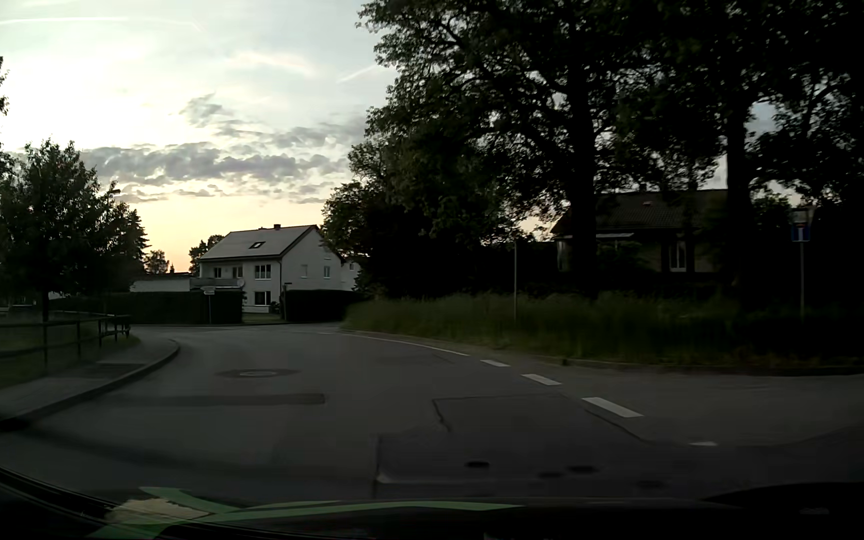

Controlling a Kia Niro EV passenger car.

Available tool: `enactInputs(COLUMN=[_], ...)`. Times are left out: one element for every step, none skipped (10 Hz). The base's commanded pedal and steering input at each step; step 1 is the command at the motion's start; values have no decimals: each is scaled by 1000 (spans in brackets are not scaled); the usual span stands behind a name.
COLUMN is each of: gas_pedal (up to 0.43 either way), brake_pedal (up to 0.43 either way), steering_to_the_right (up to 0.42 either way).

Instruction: Follow the waypoints while adhering to traffic rules and regulations

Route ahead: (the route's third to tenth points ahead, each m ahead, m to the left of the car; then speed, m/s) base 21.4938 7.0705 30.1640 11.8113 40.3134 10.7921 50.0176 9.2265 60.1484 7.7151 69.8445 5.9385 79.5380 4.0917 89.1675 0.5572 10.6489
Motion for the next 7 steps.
enactInputs(gas_pedal=[0, 0, 0, 0, 0, 0, 0], brake_pedal=[195, 195, 189, 195, 201, 213, 207], steering_to_the_right=[-99, -100, -103, -105, -106, -108, -109])
